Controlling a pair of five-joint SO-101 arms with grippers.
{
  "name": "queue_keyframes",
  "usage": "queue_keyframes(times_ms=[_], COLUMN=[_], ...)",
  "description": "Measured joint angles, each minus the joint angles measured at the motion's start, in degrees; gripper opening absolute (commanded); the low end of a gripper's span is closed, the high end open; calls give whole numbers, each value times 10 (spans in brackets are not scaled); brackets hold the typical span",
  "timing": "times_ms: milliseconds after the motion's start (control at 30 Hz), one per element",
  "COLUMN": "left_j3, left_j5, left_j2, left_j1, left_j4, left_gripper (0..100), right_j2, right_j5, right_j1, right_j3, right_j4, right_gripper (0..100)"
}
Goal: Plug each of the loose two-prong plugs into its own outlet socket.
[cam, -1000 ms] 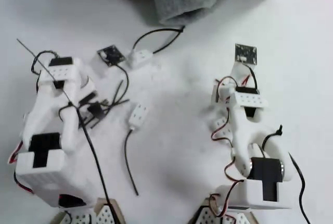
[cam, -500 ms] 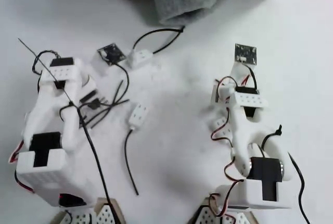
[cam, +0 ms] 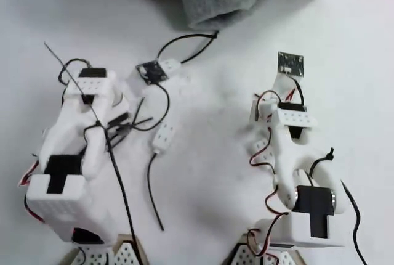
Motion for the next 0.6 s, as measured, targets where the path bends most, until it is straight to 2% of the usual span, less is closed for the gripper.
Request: queue_keyframes(times_ms=[400,600], left_j3=[-114,-131], left_j5=[37,57], left_j2=[102,107], left_j1=[0,-12], left_j4=[89,100], left_gripper=[177,177], right_j2=[0,0], right_j5=[0,0], right_j1=[0,0], right_j3=[0,0], right_j4=[0,0], right_gripper=[306,306])
